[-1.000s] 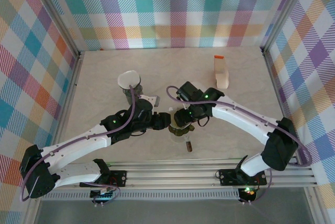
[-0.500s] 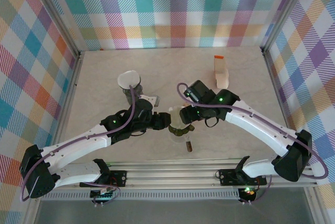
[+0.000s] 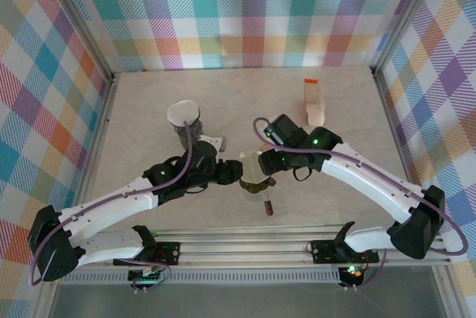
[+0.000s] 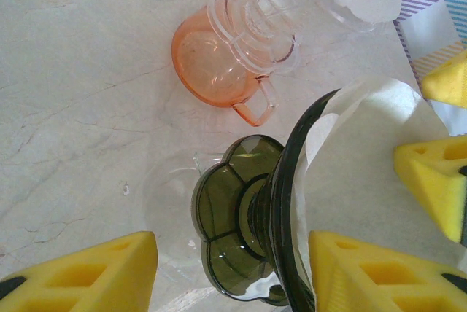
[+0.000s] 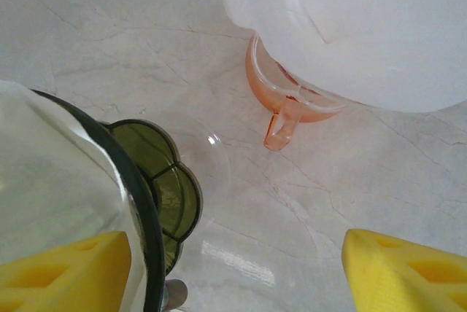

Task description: Place the coffee filter in the dripper

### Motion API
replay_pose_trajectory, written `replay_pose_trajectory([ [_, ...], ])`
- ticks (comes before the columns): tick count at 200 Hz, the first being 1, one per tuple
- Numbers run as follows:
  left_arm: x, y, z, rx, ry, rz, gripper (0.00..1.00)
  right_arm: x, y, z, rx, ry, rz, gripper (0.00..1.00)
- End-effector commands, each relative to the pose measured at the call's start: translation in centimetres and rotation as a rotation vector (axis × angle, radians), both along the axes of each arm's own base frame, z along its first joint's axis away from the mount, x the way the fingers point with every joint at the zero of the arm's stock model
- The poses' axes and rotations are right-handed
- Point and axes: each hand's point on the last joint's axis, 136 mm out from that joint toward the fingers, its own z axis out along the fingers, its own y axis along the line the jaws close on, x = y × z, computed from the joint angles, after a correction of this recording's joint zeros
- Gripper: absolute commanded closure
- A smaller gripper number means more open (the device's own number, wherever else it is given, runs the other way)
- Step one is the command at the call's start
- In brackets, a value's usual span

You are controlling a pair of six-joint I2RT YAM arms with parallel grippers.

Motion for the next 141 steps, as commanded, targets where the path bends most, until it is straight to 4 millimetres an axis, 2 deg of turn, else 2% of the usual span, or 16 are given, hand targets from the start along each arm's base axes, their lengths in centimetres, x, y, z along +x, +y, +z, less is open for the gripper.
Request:
replay_pose_trajectory([
  [1, 0.1, 0.6, -0.7, 0.016, 0.013, 0.014, 0.43, -0.2, 0.7, 2.2, 0.089, -0.043, 0.026, 0.24],
  [19, 0.1, 0.6, -0.7, 0.018, 0.013, 0.014, 0.43, -0.7, 1.5, 2.3, 0.140, -0.028, 0.054, 0.24],
  [48, 0.1, 0.7, -0.8, 0.019, 0.016, 0.016, 0.43, -1.3, 1.8, 0.9, 0.139, 0.022, 0.064, 0.24],
  [66, 0.1, 0.7, -0.8, 0.017, 0.015, 0.018, 0.43, -1.4, 1.3, 0.4, 0.117, 0.030, 0.047, 0.24],
  [92, 0.1, 0.5, -0.7, 0.013, 0.017, 0.014, 0.43, -0.8, -0.4, 0.0, 0.046, 0.005, -0.019, 0.24],
  [109, 0.1, 0.5, -0.8, 0.016, 0.018, 0.013, 0.43, -0.8, -0.6, 0.1, 0.048, -0.004, -0.025, 0.24],
  [141, 0.1, 0.7, -0.7, 0.013, 0.015, 0.018, 0.43, -0.8, 0.8, 1.5, 0.133, -0.030, 0.022, 0.23],
])
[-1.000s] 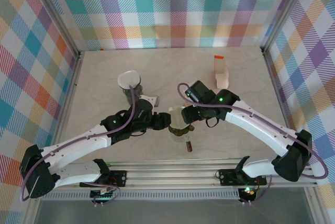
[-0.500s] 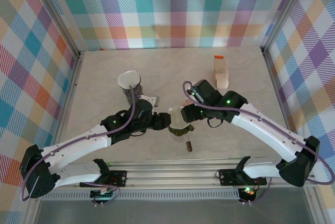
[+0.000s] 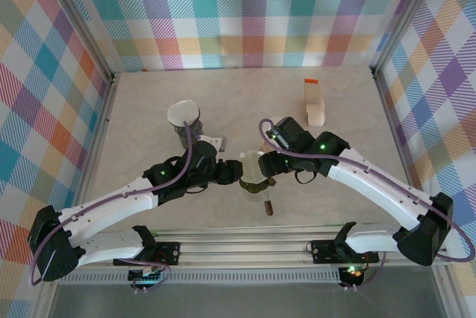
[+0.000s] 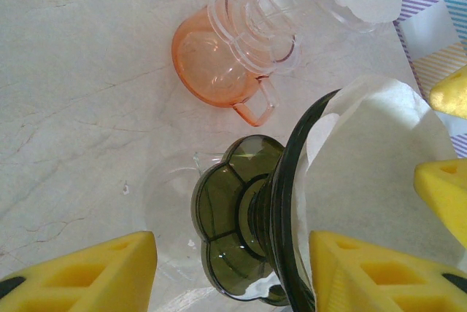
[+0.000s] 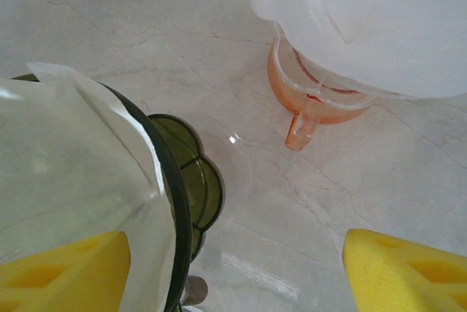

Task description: Place the coffee filter in the dripper

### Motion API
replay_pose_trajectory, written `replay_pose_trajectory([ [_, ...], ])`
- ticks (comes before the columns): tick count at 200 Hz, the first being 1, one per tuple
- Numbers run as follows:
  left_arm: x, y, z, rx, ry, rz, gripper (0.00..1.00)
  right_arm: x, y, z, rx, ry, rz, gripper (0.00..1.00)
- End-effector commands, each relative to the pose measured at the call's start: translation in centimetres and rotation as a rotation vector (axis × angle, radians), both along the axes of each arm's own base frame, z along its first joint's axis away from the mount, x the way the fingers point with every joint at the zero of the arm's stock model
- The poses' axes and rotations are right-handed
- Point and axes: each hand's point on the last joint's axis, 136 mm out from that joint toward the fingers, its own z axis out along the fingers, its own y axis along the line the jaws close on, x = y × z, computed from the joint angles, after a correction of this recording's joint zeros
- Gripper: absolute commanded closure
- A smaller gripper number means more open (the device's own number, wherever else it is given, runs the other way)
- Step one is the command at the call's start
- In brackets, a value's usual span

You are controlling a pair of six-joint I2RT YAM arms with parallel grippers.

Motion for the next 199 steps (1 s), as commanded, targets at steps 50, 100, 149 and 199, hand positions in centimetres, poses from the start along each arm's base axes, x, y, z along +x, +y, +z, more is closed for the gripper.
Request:
replay_pose_trajectory([
  [50, 0.1, 0.9, -0.6, 0.011, 0.006, 0.024, 0.43, 0.1, 2.5, 1.4, 0.099, 0.002, 0.067, 0.21],
  [100, 0.2, 0.7, -0.8, 0.014, 0.015, 0.027, 0.43, 0.1, 1.8, 0.4, 0.067, 0.007, 0.045, 0.20],
  [149, 0.2, 0.5, -1.1, 0.012, 0.028, 0.030, 0.44, 0.3, 0.8, 0.4, 0.031, -0.021, 0.029, 0.20],
  [199, 0.2, 0.6, -1.1, 0.013, 0.029, 0.034, 0.44, -2.1, 2.6, 0.2, 0.136, 0.049, 0.156, 0.21],
])
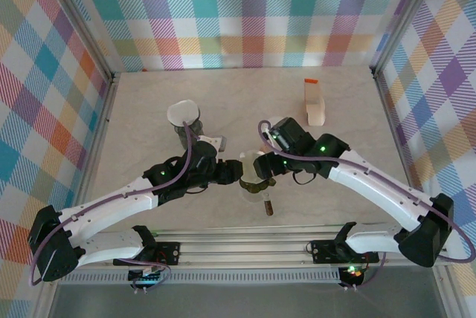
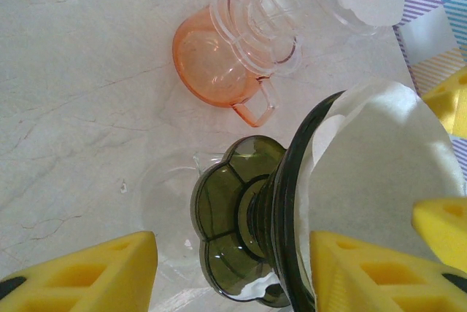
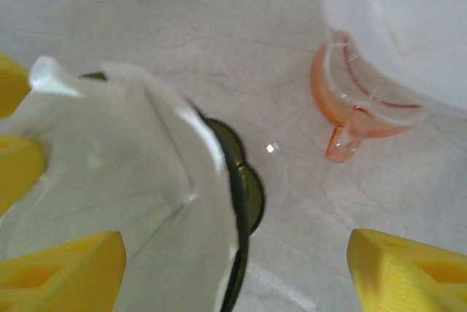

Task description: Place the coffee filter in the dripper

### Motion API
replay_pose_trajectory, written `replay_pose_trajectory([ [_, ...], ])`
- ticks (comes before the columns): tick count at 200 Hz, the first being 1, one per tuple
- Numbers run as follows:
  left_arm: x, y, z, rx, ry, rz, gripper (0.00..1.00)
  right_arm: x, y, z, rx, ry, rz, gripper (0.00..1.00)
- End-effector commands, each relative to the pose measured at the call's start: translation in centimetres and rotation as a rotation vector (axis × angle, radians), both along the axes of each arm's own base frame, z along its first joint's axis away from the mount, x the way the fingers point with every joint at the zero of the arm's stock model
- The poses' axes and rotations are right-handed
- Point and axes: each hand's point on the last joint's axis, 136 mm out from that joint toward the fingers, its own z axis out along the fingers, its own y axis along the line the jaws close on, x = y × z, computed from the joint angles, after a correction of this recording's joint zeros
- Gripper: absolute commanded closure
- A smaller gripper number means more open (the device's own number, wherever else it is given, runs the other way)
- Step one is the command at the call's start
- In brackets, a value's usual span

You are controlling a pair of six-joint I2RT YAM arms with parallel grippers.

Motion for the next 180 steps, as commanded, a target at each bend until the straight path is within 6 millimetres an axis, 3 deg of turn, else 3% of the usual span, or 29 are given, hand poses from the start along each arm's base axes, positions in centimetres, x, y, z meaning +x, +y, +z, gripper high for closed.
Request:
replay_pose_trajectory([
  [1, 0.2, 0.6, -1.0, 0.024, 0.016, 0.019, 0.44, -1.3, 0.8, 0.3, 0.053, 0.026, 0.072, 0.21],
  [36, 0.2, 0.6, -1.1, 0.026, 0.018, 0.019, 0.44, -2.1, 0.1, -0.7, 0.030, 0.055, 0.078, 0.21],
  [71, 0.2, 0.6, -1.3, 0.029, 0.023, 0.019, 0.44, -2.1, 0.1, -0.5, 0.035, 0.049, 0.080, 0.21],
  [111, 0.2, 0.7, -1.5, 0.030, 0.026, 0.024, 0.44, -0.1, 0.4, 0.8, 0.017, 0.012, 0.031, 0.20],
  [180, 0.1, 0.6, -1.4, 0.028, 0.027, 0.021, 0.43, 2.5, 2.3, 0.6, -0.011, 0.021, 0.048, 0.20],
])
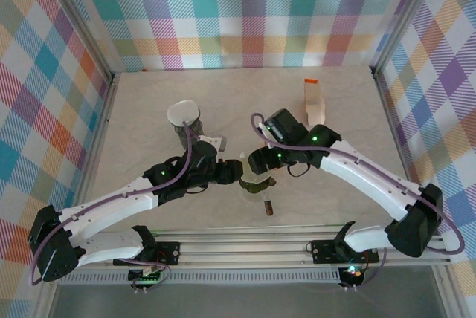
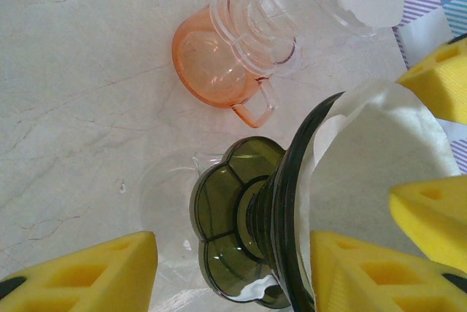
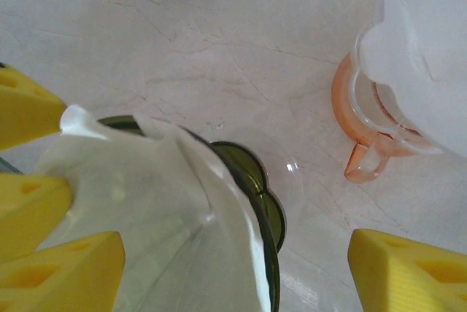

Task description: Place the coffee filter in the dripper

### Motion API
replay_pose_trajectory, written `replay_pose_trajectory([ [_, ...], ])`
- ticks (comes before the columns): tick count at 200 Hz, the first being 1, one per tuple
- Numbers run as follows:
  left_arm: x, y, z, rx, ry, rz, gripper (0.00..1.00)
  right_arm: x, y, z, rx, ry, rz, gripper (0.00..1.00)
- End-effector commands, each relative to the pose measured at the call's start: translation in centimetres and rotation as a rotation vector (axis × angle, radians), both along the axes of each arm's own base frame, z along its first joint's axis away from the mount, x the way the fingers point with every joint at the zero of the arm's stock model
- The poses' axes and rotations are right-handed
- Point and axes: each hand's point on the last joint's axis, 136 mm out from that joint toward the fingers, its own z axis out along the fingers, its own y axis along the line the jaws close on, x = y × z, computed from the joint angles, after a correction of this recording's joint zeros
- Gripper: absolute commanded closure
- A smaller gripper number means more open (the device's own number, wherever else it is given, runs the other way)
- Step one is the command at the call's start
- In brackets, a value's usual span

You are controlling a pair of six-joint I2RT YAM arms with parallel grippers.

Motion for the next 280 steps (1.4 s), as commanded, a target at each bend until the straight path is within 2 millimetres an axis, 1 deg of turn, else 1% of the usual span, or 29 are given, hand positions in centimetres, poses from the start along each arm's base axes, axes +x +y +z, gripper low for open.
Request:
replay_pose_trajectory([
  [1, 0.1, 0.7, -1.4, 0.030, 0.025, 0.018, 0.43, 0.9, 0.6, 0.5, -0.006, -0.017, 0.016, 0.20],
  [23, 0.0, 0.7, -1.5, 0.030, 0.028, 0.018, 0.43, 1.8, 0.8, 0.3, -0.012, -0.029, -0.001, 0.20],
  [67, -0.1, 0.7, -1.6, 0.029, 0.034, 0.017, 0.44, 2.9, 1.3, -0.4, -0.025, -0.029, -0.024, 0.21],
  [91, -0.1, 0.7, -1.6, 0.026, 0.035, 0.015, 0.44, 3.2, 1.1, -0.7, -0.032, -0.023, -0.040, 0.21],
  [93, 0.1, 0.3, -1.1, 0.006, 0.020, 0.015, 0.44, 3.2, 1.1, -0.7, -0.033, -0.022, -0.044, 0.21],
  [96, 0.2, 0.2, -1.0, 0.001, 0.015, 0.014, 0.44, 3.2, 1.0, -0.7, -0.033, -0.022, -0.045, 0.21],
  [143, 0.2, 0.2, -1.2, -0.002, 0.019, 0.013, 0.44, 3.5, 0.4, -0.8, -0.045, -0.022, -0.075, 0.21],
  [167, 0.2, 0.3, -1.2, 0.001, 0.020, 0.017, 0.44, 3.2, 0.8, -0.3, -0.015, -0.024, -0.054, 0.21],
  [185, 0.2, 0.4, -1.1, 0.001, 0.018, 0.019, 0.44, 2.8, 0.7, 0.1, 0.004, -0.032, -0.049, 0.20],
  [238, 0.3, 0.6, -1.1, 0.012, 0.012, 0.029, 0.43, 1.4, -0.7, 0.7, 0.019, -0.033, -0.063, 0.20],
  [280, 0.4, 0.7, -1.3, 0.016, 0.013, 0.035, 0.43, 0.3, -2.4, -0.2, -0.012, -0.019, -0.091, 0.21],
])
